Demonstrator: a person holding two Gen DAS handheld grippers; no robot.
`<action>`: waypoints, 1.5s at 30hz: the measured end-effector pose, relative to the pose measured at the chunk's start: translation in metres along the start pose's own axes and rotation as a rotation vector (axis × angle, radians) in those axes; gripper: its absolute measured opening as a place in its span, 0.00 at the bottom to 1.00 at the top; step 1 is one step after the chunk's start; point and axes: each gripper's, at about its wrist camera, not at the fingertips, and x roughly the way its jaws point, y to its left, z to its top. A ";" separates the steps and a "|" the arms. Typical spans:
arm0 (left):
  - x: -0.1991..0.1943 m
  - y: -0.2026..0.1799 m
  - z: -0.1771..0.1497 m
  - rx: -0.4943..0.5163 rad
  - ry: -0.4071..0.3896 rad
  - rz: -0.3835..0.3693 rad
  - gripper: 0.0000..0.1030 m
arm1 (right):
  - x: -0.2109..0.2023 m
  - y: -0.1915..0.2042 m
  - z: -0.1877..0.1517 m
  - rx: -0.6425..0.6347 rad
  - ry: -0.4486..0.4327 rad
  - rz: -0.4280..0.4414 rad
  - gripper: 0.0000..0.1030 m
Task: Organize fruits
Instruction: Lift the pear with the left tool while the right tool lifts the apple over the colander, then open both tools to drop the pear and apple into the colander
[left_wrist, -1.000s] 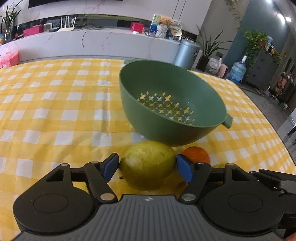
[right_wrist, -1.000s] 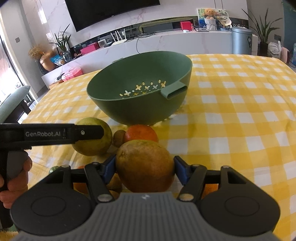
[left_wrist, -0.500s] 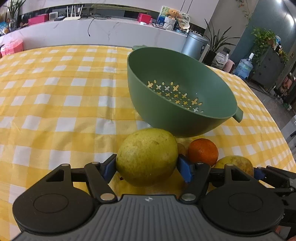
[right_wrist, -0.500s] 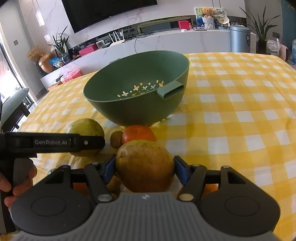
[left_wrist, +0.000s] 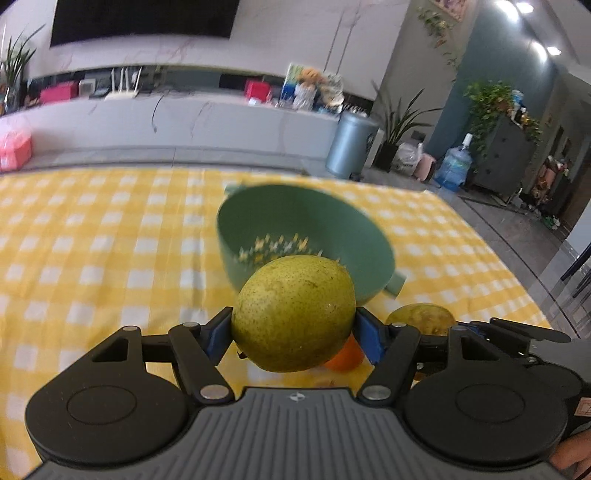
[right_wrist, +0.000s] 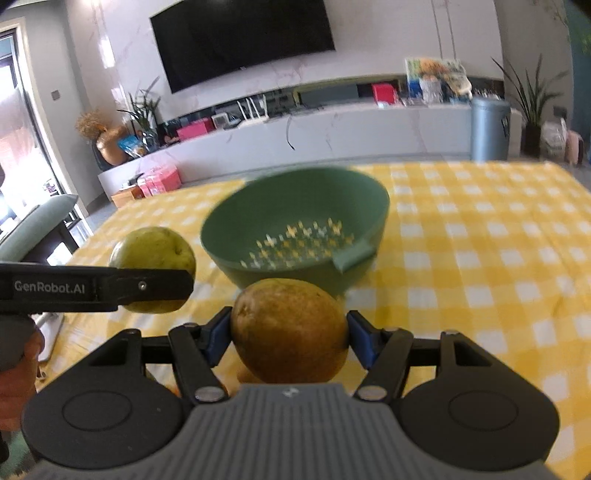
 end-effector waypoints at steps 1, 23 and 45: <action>0.000 -0.003 0.005 0.005 -0.005 0.002 0.77 | -0.001 0.001 0.004 -0.011 -0.005 -0.001 0.61; 0.079 0.009 0.054 0.104 0.065 0.002 0.77 | 0.084 0.011 0.092 -0.404 0.180 0.029 0.61; 0.101 0.017 0.042 0.148 0.171 0.000 0.77 | 0.140 0.023 0.086 -0.552 0.467 0.046 0.61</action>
